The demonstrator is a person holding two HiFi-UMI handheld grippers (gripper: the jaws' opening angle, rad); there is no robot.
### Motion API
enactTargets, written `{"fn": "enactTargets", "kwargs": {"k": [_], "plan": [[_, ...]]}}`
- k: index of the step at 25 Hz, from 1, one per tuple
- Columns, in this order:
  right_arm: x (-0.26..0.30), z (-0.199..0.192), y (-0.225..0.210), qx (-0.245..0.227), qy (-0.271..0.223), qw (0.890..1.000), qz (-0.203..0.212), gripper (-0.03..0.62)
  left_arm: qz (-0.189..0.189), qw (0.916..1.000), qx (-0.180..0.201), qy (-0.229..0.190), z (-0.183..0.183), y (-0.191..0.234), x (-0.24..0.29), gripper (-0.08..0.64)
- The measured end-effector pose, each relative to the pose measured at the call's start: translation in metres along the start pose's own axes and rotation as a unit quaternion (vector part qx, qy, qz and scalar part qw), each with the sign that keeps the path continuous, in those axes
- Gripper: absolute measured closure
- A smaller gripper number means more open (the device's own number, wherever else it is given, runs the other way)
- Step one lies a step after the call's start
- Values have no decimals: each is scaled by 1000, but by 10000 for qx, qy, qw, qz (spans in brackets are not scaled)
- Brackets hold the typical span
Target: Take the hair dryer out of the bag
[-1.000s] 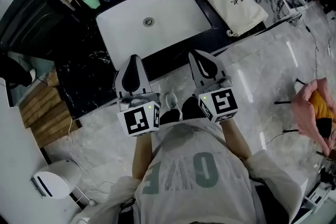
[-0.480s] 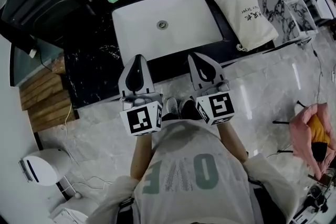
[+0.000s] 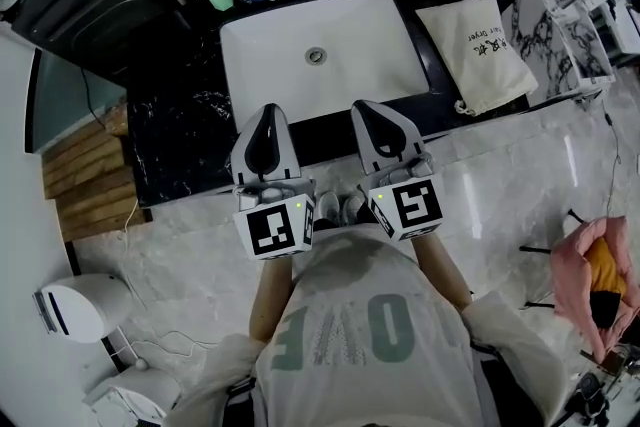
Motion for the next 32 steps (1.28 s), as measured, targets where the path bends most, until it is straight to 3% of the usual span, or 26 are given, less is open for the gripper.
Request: {"fn": "enactTargets", "kwargs": {"k": [7,13,16,21,28,32], "plan": [[10,2,-16,2,-23,9996,299,561,295,9996,35,22,4,-5,12,531],[5,3,-70,-198,-143,9973,689,561,811,9967,-4,-9,1,-45,31,531],[-3,1,-112,-220,-227,9969,715,561,945,9955,6,50,-6,-81,47,531],[-18,2,-189,-266,-374,9956,815,561,963,9944,355,259,-14,-159,82,531],[-53,0,-299,-325,-470,9927,1065,561,1534,9878,258,56,-11,-271,118,531],[-73,-5,-347,-351,-509,9920,1103,561,1598,9866,314,134,-12,-320,130,531]]}}
Point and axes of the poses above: the fingertips, and each gripper's own axes: x forward along the fingers, y to its left, z out of its top, the point moved 9 cm from there along -x, backward along the fingers, and after that the axes turned 11 degrees about -z, right-handed, at the moved point
